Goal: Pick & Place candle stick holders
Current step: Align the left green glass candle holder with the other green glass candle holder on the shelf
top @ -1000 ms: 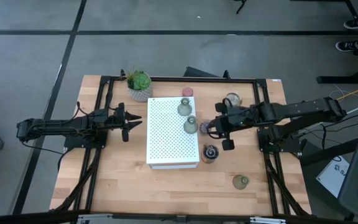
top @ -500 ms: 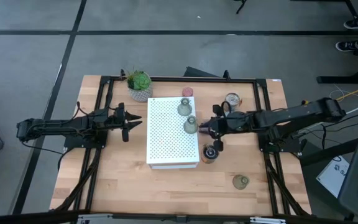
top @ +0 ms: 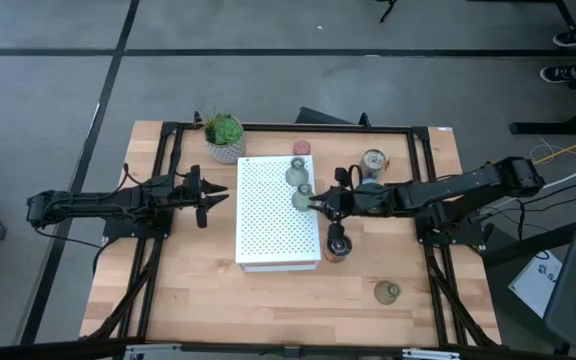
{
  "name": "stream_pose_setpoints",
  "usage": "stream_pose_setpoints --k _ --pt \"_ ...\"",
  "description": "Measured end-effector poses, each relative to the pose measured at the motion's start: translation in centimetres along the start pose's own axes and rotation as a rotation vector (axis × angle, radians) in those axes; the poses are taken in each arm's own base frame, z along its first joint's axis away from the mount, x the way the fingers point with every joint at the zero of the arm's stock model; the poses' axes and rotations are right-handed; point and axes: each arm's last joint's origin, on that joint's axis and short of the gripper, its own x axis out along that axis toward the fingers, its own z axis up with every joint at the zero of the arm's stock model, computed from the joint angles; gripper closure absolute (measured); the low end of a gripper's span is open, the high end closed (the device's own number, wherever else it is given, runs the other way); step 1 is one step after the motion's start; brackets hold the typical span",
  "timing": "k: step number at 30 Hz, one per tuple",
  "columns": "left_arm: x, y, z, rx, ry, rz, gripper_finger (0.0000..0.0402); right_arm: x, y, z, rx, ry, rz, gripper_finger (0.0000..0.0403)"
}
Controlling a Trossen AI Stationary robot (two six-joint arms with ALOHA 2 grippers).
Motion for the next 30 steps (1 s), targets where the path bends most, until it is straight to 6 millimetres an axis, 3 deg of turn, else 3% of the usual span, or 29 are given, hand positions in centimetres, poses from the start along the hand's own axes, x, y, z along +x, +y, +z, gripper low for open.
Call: stream_pose_setpoints --k 10,25,30 --pt "0.0 0.0 0.0 0.0 0.0 0.0 0.0294 0.2 0.1 0.3 0.003 -0.036 0.012 0.031" --pt "0.0 0.0 0.0 0.0 0.0 0.0 0.0294 0.3 -1.1 -0.6 0.028 0.058 -0.07 0.031" --pt "0.0 0.0 0.0 0.0 0.0 0.0 0.0294 0.6 -1.1 -0.4 0.043 0.036 -0.01 0.031"
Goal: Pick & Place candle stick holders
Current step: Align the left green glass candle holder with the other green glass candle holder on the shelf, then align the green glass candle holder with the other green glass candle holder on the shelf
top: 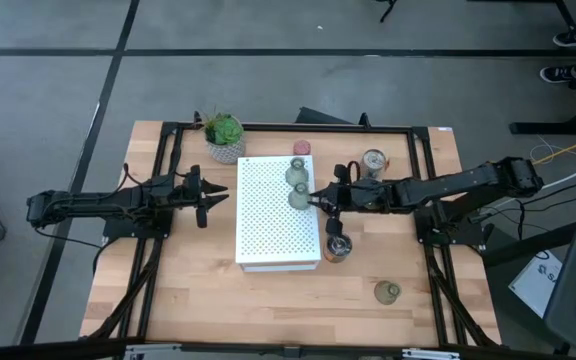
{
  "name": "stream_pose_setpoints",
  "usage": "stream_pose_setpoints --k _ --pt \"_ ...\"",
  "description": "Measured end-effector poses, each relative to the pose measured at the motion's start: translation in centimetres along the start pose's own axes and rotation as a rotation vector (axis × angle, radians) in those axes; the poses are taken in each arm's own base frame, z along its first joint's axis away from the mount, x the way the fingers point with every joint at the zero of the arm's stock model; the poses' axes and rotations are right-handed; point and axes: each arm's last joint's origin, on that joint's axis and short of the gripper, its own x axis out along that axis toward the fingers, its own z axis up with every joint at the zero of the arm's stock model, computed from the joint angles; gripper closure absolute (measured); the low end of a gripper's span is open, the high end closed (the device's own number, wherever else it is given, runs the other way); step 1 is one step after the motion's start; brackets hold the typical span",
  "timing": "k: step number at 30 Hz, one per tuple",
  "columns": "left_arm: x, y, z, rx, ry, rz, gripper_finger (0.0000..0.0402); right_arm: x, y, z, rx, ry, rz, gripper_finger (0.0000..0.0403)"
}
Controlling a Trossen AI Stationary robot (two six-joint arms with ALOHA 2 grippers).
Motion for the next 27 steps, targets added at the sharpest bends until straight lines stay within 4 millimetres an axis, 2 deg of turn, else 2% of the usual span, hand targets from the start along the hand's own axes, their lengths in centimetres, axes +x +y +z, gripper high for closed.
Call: stream_pose_setpoints --k 7,15,27 --pt "0.0 0.0 0.0 0.0 0.0 0.0 0.0294 0.6 0.4 0.0 -0.007 -0.02 0.067 0.031" --pt "0.0 0.0 0.0 0.0 0.0 0.0 0.0294 0.4 0.5 0.0 -0.013 -0.011 0.117 0.031" --pt "0.0 0.0 0.0 0.0 0.0 0.0 0.0294 -2.7 0.9 -0.4 0.062 0.123 0.195 0.031"
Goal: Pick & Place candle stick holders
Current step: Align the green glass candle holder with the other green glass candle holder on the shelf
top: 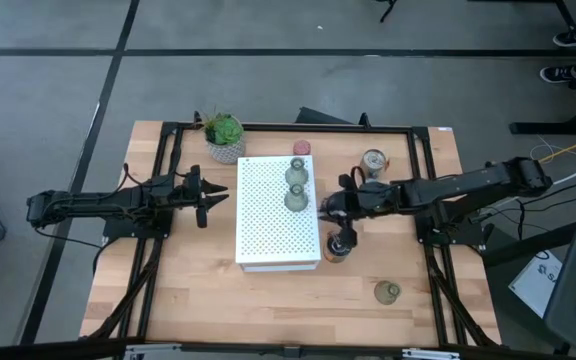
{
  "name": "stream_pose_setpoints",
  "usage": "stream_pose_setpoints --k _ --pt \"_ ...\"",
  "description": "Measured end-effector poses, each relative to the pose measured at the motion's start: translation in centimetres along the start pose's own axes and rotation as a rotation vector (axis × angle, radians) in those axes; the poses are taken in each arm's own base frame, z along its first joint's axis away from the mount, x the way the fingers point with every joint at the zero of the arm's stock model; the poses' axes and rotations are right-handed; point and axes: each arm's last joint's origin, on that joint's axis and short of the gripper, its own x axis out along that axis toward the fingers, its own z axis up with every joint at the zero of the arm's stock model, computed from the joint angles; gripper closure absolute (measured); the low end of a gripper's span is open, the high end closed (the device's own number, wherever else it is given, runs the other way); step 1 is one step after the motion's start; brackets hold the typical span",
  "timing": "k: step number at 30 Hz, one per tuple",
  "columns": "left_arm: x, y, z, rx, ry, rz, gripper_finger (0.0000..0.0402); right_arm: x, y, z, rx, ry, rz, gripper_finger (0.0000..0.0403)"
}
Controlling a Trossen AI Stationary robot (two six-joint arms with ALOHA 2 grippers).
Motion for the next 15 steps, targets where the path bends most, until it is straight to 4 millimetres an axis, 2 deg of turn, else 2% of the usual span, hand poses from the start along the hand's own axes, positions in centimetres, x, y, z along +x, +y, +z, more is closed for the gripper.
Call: stream_pose_setpoints --k 9,15 --pt "0.0 0.0 0.0 0.0 0.0 0.0 0.0294 -2.3 1.4 -1.7 0.11 0.233 0.288 0.031" --pt "0.0 0.0 0.0 0.0 0.0 0.0 0.0294 -3.2 3.1 -3.1 0.099 0.372 0.325 0.0313"
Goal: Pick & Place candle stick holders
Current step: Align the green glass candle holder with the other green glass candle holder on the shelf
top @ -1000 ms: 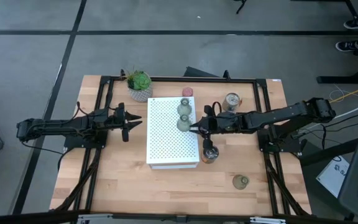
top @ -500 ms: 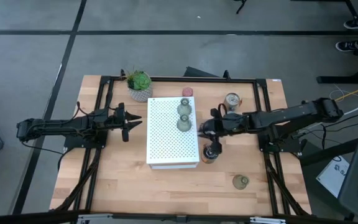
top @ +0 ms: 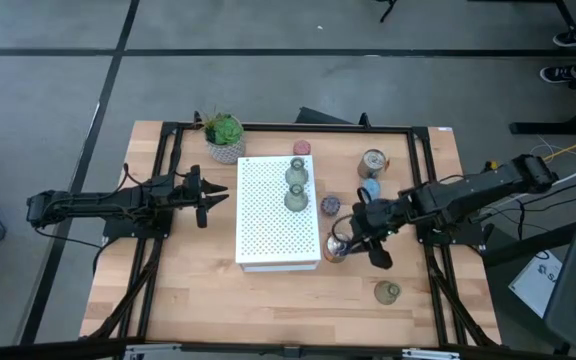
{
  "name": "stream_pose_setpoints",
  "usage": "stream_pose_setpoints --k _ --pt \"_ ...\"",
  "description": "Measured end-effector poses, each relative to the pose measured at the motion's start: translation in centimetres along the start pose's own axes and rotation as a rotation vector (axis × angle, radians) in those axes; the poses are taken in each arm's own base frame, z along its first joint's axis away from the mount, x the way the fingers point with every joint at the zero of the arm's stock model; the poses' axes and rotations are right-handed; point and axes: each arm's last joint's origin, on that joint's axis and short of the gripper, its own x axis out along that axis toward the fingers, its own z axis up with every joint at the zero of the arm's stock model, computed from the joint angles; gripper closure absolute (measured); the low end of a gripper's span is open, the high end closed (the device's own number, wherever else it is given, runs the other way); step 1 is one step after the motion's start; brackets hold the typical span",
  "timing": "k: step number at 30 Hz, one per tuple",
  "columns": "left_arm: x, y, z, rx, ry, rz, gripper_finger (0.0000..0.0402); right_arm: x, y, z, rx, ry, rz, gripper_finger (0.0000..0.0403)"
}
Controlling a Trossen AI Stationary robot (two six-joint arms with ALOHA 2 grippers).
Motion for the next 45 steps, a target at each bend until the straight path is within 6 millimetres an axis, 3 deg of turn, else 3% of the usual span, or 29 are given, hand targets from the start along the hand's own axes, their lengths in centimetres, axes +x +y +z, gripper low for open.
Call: stream_pose_setpoints --k 10,23,36,41,45 --pt "0.0 0.0 0.0 0.0 -0.001 0.0 0.0294 0.3 2.1 -1.4 -0.034 0.098 0.04 0.032" --pt "0.0 0.0 0.0 0.0 -0.001 0.0 0.0294 0.4 2.1 -1.5 -0.087 0.098 0.043 0.032" --pt "0.0 0.0 0.0 0.0 0.0 0.0 0.0294 0.4 1.6 -1.3 -0.091 0.05 -0.103 0.032" --pt "0.0 0.0 0.0 0.0 0.0 0.0 0.0294 0.3 1.5 -1.2 -0.013 0.041 -0.11 0.0319" --pt "0.0 0.0 0.0 0.0 0.0 0.0 0.0294 0.3 1.3 -1.1 0.163 0.041 -0.092 0.0302"
